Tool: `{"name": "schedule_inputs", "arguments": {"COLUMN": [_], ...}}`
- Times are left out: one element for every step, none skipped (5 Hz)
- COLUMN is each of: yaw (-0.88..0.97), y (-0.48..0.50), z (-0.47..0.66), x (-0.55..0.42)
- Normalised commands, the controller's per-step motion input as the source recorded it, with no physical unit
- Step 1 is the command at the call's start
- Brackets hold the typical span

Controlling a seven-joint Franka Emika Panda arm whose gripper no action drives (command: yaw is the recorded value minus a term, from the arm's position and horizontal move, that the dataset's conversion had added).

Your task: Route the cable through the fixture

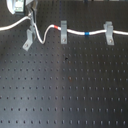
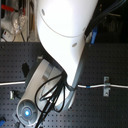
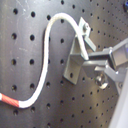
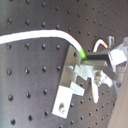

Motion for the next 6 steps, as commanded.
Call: {"name": "schedule_inputs", "arguments": {"yaw": [-0.47, -0.56, -0.47, -0.31, -0.31, -0.16], "y": [0.115, 0.144, 0.157, 0.219, 0.198, 0.159], "z": [0.04, 0.12, 0.13, 0.15, 0.16, 0.20], "x": [-0.122, -0.186, -0.213, -0.145, -0.151, -0.068]}}
